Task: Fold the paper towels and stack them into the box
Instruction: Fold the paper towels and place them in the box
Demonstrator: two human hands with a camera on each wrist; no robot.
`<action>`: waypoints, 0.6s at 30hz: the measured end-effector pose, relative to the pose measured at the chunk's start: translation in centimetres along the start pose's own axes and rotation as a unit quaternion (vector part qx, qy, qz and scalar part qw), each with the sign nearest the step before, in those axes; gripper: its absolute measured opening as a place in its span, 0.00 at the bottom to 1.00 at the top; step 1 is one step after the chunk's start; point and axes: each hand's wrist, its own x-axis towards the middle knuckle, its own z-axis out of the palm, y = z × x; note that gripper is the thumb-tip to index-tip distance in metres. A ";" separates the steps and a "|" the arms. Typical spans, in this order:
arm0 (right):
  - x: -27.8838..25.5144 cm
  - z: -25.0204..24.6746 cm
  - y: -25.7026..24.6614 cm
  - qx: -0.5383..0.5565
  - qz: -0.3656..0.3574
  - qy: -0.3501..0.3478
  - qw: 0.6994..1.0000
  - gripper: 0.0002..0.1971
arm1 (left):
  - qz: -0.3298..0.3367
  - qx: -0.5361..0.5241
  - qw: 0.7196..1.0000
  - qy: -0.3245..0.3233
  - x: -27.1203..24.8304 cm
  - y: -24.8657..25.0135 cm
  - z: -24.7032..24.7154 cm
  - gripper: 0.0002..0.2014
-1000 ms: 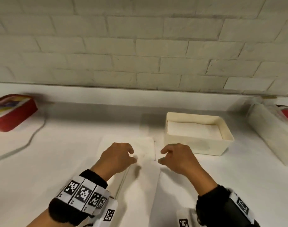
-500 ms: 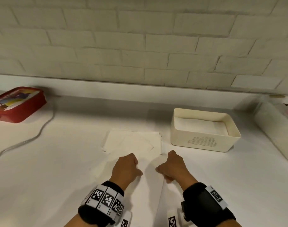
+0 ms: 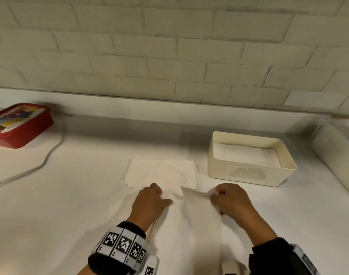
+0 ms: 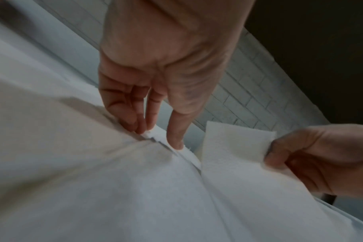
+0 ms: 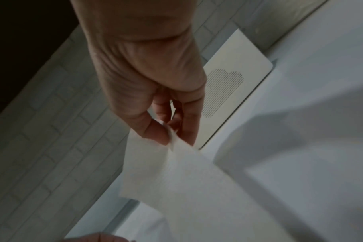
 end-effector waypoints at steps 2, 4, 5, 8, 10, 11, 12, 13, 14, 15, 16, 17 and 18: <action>0.2 -0.5 0.5 0.034 0.013 0.012 0.999 0.10 | 0.006 0.025 1.000 -0.015 0.2 0.4 0.3 0.24; 0.3 -0.9 0.9 0.059 0.027 0.010 0.998 0.10 | 0.003 0.029 0.999 -0.036 0.2 0.9 0.4 0.23; 0.3 -1.0 1.2 0.064 0.033 0.009 0.997 0.10 | 0.003 0.029 0.999 -0.045 0.2 1.1 0.5 0.21; 0.2 -1.4 1.6 0.067 0.039 0.001 0.997 0.10 | 0.006 0.038 0.998 -0.051 0.2 1.4 0.4 0.13; 0.2 -1.6 1.7 0.061 0.042 0.000 0.997 0.10 | 0.015 0.021 0.998 -0.050 0.2 1.4 0.0 0.14; 0.2 -1.8 1.7 0.061 0.045 0.000 0.997 0.10 | 0.023 0.011 0.998 -0.049 0.2 1.5 -0.3 0.15; 0.1 -1.9 1.7 0.062 0.049 -0.003 0.997 0.10 | 0.032 -0.003 0.998 -0.047 0.1 1.6 -0.6 0.15; 0.1 -1.9 1.7 0.066 0.051 -0.007 0.997 0.10 | 0.041 -0.022 0.998 -0.047 0.0 1.8 -1.0 0.15; 0.0 -2.0 1.6 0.072 0.051 -0.012 0.996 0.10 | 0.050 -0.046 0.997 -0.048 -0.1 2.0 -1.4 0.15; -0.1 -2.1 1.4 0.082 0.050 -0.019 0.995 0.10 | 0.057 -0.074 0.994 -0.053 -0.2 2.2 -1.8 0.14; -0.2 -2.2 1.3 0.092 0.046 -0.027 0.994 0.09 | 0.063 -0.112 0.990 -0.058 -0.3 2.5 -2.1 0.13; -0.3 -2.2 1.1 0.102 0.043 -0.038 0.993 0.09 | 0.065 -0.157 0.983 -0.064 -0.5 2.7 -2.4 0.12; -0.4 -2.3 0.9 0.113 0.037 -0.052 0.992 0.08 | 0.066 -0.203 0.974 -0.070 -0.6 3.0 -2.5 0.11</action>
